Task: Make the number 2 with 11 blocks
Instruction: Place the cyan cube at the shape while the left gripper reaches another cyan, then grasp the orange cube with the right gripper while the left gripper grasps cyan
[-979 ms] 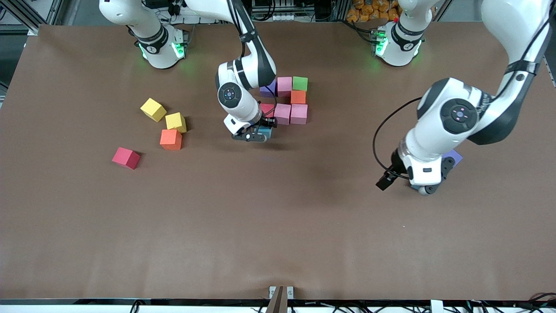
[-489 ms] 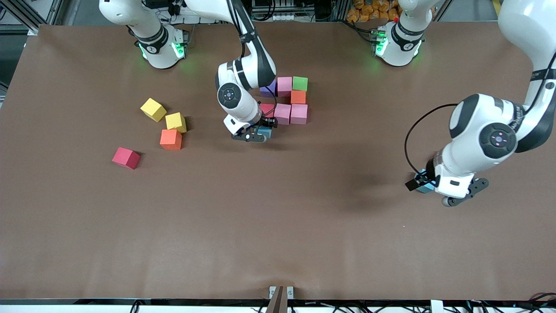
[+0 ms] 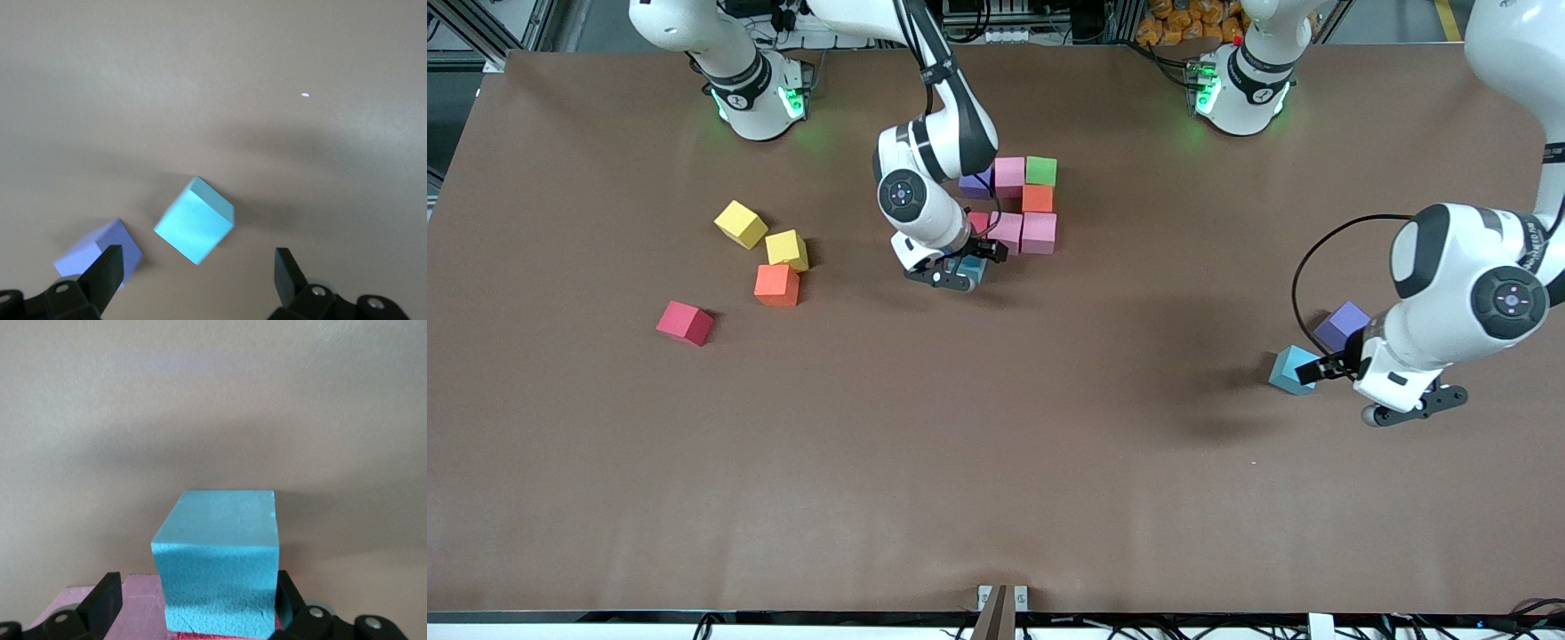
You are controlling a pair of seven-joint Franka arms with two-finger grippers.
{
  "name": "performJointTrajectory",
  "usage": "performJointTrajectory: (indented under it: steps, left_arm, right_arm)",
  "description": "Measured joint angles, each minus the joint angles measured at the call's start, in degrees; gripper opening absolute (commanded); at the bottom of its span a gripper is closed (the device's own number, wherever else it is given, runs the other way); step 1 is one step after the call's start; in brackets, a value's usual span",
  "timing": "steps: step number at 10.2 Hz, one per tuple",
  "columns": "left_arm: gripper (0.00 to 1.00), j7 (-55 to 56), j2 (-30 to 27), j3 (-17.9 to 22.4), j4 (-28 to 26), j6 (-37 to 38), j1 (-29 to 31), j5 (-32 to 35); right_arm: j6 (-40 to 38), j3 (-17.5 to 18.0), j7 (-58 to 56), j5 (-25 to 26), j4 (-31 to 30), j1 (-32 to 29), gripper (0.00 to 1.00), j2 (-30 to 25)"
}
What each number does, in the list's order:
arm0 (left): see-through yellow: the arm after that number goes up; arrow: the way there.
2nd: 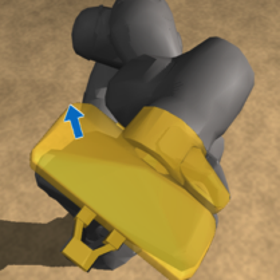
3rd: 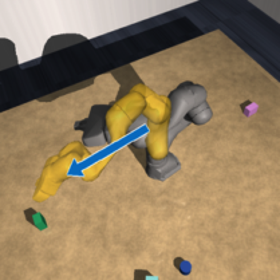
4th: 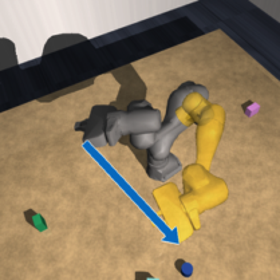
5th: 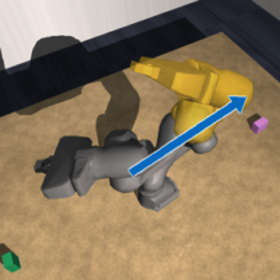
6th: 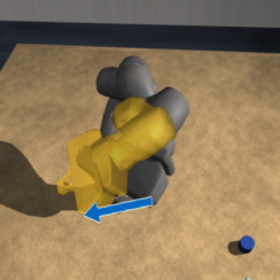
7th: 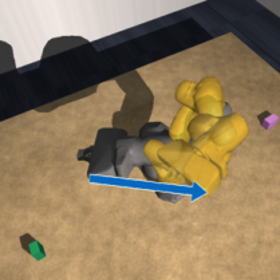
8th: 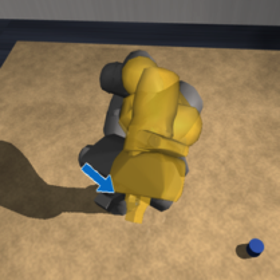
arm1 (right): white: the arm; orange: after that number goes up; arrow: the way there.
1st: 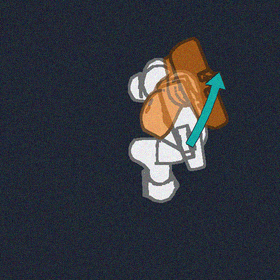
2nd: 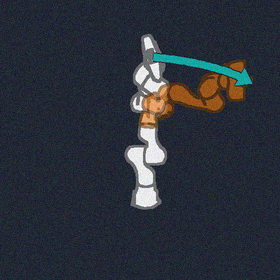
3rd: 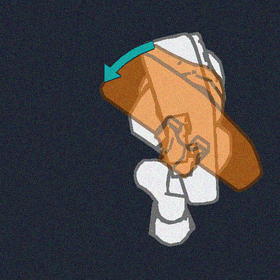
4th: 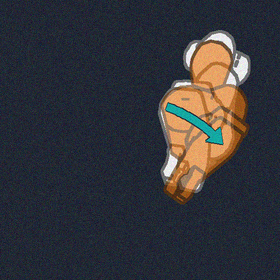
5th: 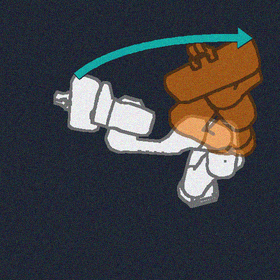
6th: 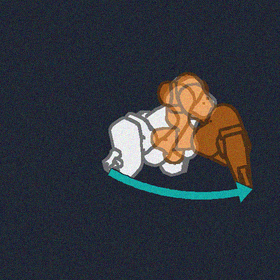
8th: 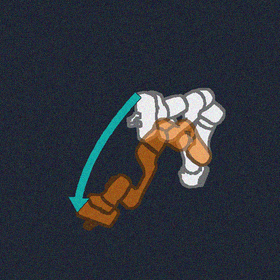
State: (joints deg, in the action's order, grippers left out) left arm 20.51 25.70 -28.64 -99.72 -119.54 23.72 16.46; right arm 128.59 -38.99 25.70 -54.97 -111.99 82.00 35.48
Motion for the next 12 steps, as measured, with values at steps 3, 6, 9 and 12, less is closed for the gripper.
performJointTrajectory:
  steps: [3,6,9,12]
  left_arm:
    - [1.0,-13.5,0.3,2.0,-2.7,-4.5,-0.4,-0.2]
    - [1.0,-22.4,1.7,3.3,-6.5,-8.5,-0.7,-0.2]
    - [1.0,-27.9,3.1,5.0,-6.6,-8.8,-2.2,-0.1]
    - [1.0,-28.4,4.3,5.2,-6.6,-8.8,-3.5,3.0]
  right_arm:
    - [-4.3,-4.8,-5.0,0.0,0.4,-0.6,1.0,-0.3]
    - [-9.6,-10.9,-16.2,2.9,0.5,-1.1,1.0,-0.4]
    - [-14.0,-15.3,-29.4,12.2,0.5,-5.9,1.0,-1.1]
    - [-14.6,-15.6,-36.2,19.2,0.0,-11.4,1.0,-4.3]
